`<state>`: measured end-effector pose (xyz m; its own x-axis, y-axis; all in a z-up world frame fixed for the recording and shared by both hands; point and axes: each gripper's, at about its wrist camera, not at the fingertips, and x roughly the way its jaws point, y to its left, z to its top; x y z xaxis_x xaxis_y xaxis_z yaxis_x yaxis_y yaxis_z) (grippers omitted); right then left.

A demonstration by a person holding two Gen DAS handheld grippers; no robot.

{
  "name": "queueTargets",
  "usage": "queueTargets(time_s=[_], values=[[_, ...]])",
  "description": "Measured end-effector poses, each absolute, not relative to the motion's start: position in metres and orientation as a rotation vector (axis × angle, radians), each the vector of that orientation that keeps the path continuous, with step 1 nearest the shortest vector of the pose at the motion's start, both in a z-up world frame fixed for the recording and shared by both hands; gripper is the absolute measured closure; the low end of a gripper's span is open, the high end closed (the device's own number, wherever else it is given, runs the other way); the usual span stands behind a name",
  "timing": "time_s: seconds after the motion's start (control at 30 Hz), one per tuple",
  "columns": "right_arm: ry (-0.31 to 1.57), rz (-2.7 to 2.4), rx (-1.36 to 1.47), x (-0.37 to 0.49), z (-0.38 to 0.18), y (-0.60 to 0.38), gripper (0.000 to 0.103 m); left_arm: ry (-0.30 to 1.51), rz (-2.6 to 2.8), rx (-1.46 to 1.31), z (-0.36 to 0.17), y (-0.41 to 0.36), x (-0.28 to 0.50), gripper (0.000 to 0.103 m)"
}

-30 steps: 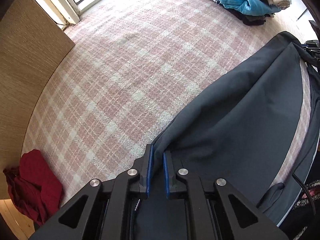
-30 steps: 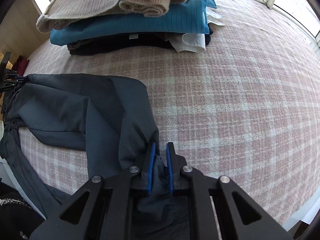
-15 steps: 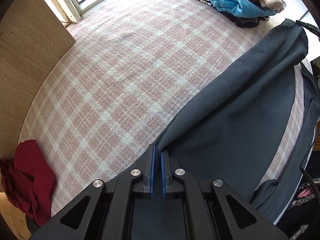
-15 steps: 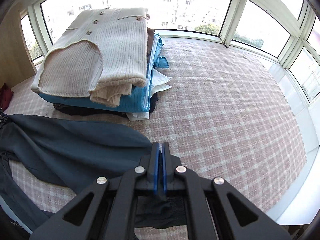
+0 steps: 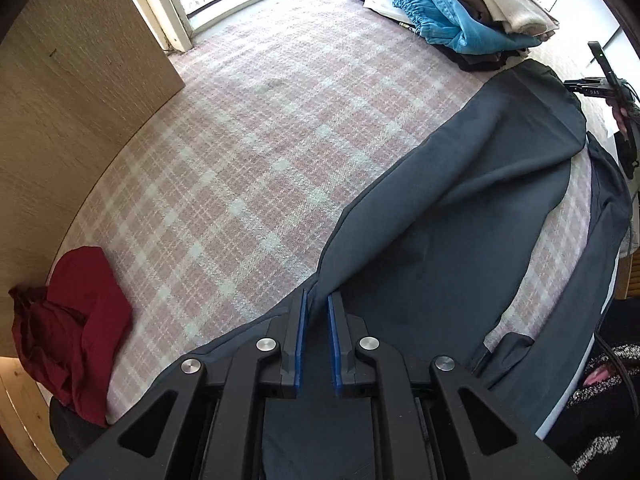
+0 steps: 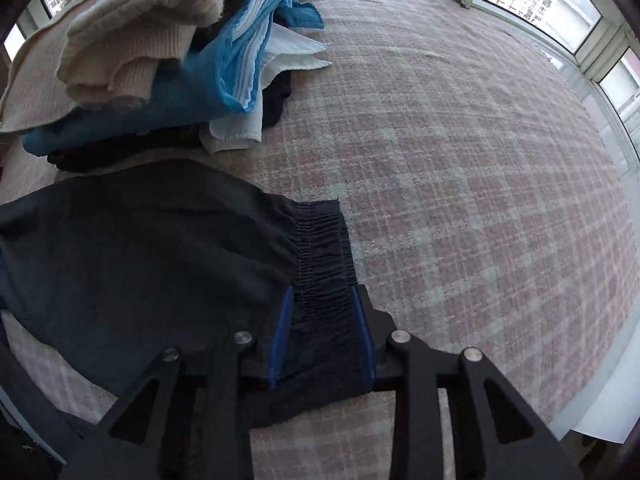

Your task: Fold clothes

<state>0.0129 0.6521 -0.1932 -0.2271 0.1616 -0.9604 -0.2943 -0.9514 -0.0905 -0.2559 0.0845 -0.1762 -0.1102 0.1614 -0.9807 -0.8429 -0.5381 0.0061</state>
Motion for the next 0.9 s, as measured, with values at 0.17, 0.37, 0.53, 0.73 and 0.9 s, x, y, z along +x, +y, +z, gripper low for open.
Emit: queueTargets(time_s=[0.17, 0.37, 0.53, 0.73, 0.9], values=[[-0.008, 2.196, -1.622, -0.009, -0.208, 0.660, 0.068, 0.788, 1.785, -1.427, -0.158, 0.062, -0.200, 0.090], [0.036, 2.102, -1.508, -0.024, -0.201, 0.681, 0.068, 0.700, 1.977, -1.520, -0.145, -0.024, -0.187, 0.075], [0.103, 2.178, -1.455, -0.014, -0.171, 0.669, 0.068, 0.697, 2.071, -1.629, -0.154, -0.078, -0.188, 0.079], [0.188, 2.259, -1.415, 0.058, -0.135, 0.645, 0.060, 0.609, 2.141, -1.611, -0.128, -0.136, -0.123, 0.076], [0.354, 2.228, -1.359, 0.139, -0.148, 0.612, 0.060, 0.469, 2.184, -1.694, -0.143, -0.198, -0.052, 0.076]])
